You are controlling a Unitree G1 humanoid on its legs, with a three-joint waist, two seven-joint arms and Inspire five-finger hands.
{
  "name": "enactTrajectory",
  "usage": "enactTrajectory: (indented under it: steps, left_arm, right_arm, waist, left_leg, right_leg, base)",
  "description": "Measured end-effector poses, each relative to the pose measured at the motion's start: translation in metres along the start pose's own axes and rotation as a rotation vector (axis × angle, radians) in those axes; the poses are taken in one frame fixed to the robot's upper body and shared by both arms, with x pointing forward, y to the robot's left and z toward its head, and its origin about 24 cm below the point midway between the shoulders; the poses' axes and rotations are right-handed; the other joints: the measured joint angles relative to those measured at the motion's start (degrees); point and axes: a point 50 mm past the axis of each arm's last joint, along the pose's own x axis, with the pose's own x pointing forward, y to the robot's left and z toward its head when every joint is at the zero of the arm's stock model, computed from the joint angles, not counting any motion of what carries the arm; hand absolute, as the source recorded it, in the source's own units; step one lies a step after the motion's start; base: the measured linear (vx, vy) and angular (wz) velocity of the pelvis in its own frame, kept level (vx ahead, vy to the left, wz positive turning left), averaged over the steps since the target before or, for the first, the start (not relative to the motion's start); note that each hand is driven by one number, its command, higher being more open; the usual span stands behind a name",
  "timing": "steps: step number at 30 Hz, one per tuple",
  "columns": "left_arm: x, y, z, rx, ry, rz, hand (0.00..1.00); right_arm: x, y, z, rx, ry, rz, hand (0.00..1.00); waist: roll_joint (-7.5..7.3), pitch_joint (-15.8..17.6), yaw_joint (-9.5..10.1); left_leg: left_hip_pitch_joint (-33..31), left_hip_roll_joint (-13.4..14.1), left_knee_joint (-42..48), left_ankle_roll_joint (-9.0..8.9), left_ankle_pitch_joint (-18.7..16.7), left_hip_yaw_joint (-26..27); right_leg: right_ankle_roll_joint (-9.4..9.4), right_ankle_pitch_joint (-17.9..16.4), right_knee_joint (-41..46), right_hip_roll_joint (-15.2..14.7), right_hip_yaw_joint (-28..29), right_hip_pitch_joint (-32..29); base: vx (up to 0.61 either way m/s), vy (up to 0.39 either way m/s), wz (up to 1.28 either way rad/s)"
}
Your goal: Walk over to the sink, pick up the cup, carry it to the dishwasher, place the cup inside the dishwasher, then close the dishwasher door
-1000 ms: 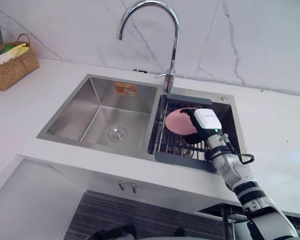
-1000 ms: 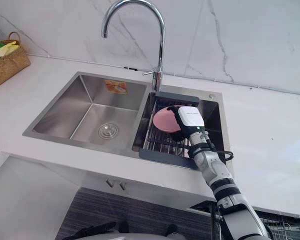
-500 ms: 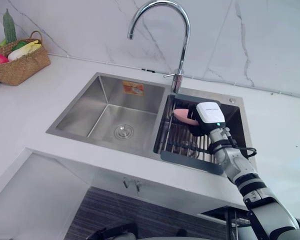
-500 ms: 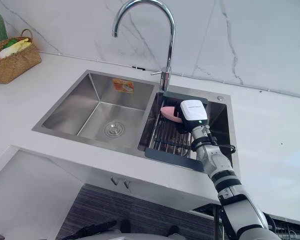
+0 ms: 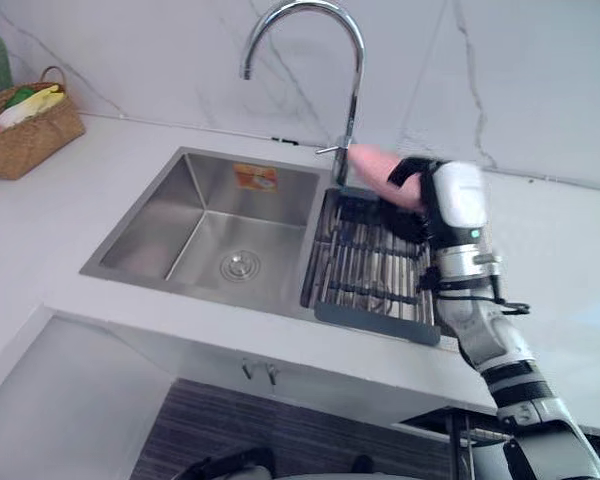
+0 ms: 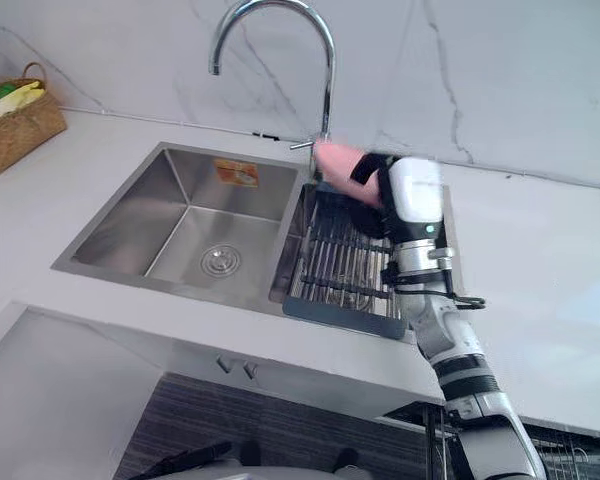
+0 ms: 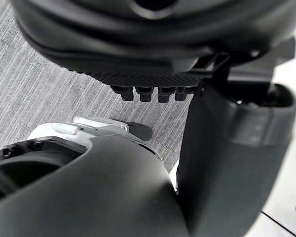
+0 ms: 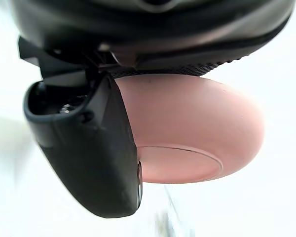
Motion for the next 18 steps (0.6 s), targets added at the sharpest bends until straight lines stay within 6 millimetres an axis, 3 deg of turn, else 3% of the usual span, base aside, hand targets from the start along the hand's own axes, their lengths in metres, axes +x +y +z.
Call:
enactTrajectory:
  steps: [3,5,10,14,16,17,18]
  left_arm:
    - [0.0,0.001,-0.001,0.009,-0.002,0.01,1.0]
    - [0.001,0.003,-0.004,0.014,0.01,0.019,1.0]
    - [0.001,0.005,-0.004,0.127,0.025,0.05,1.0]
    - [0.001,0.006,-0.008,0.135,0.049,0.059,1.0]
    - [0.001,0.007,-0.011,0.095,0.073,0.057,1.0]
    - [0.002,0.007,-0.012,0.06,0.087,0.056,1.0]
    - [0.002,0.008,-0.015,0.038,0.104,0.06,1.0]
  right_arm:
    - [0.003,-0.046,-0.001,-0.027,-0.004,-0.233,0.0]
    - [-0.002,-0.072,-0.002,-0.065,-0.009,-0.358,0.0]
    - [-0.041,-0.125,-0.033,-0.238,0.153,-0.554,0.0]
    - [-0.071,-0.136,-0.05,-0.286,0.305,-0.584,0.0]
    - [-0.087,-0.138,-0.052,-0.306,0.349,-0.604,0.0]
    - [-0.098,-0.139,-0.054,-0.317,0.375,-0.625,0.0]
    - [-0.106,-0.139,-0.055,-0.323,0.401,-0.648,0.0]
  waist:
    - [0.02,-0.02,-0.34]
    - [0.0,-0.03,-1.86]
    - [-0.06,-0.11,-4.98]
    - [-0.14,-0.12,-6.65]
    - [-0.45,0.05,-7.67]
    - [0.42,-0.4,-7.67]
    - [0.64,-0.36,-8.0]
  left_leg:
    - [0.82,0.29,-0.01,0.65,-0.91,2.61]
    - [1.26,0.3,-0.01,0.7,-1.16,3.83]
    - [3.03,0.17,-0.01,0.98,-2.73,10.02]
    - [4.52,0.11,-0.06,1.26,-4.58,15.38]
    - [4.54,0.5,-0.25,2.33,-5.47,18.6]
    - [4.2,1.79,-0.23,2.87,-5.42,20.77]
    - [4.04,3.23,-0.07,3.36,-5.1,22.07]
  right_leg:
    - [-0.3,0.27,-0.01,0.4,2.58,-0.69]
    - [-0.3,0.46,0.01,0.47,3.79,-0.97]
    - [-0.21,0.68,2.75,0.6,10.15,-4.15]
    - [-0.39,1.83,4.22,1.28,13.96,-6.5]
    - [-0.59,4.14,4.9,2.59,13.69,-8.9]
    - [-0.66,6.78,4.54,3.85,12.44,-10.23]
    - [-3.53,4.51,8.17,3.87,8.88,-11.63]
  base:
    - [-0.01,0.012,-0.41]
    - [0.01,0.007,-0.37]
    - [-0.01,0.024,-0.62]
    - [-0.04,0.033,-0.81]
    - [-0.1,0.003,-0.92]
    - [-0.11,-0.008,-0.9]
    - [-0.08,-0.004,-0.7]
